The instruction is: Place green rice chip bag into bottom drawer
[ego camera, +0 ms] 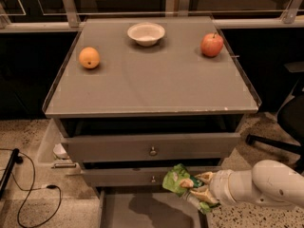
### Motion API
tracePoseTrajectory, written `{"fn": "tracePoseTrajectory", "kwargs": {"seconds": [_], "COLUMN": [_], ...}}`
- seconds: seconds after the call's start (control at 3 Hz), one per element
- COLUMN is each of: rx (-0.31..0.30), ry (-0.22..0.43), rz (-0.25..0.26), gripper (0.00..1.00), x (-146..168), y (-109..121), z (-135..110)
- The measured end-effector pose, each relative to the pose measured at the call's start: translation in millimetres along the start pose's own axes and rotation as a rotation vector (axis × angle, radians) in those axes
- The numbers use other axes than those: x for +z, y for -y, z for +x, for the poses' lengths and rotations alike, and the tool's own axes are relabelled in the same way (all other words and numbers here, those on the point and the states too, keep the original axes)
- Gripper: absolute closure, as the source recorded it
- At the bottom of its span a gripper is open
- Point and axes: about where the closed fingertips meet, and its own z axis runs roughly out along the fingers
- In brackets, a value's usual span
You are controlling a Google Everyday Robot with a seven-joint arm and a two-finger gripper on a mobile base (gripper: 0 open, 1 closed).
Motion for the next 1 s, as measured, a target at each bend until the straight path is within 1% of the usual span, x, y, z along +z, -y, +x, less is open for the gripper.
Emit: {"fn": "tracePoseTrajectory", "kwargs": {"seconds": [0.33, 0.67, 1.0], "rx": [0.108, 0.106, 0.020], "ry": [0.083, 0.083, 0.106], "rz": [-0.049, -0.049, -0.024], "gripper": [1.00, 1.00, 1.00], "x": [22.9, 22.5, 32.9], "y": [14.7, 14.5, 14.1], "z": [41.7, 41.2, 48.5]}}
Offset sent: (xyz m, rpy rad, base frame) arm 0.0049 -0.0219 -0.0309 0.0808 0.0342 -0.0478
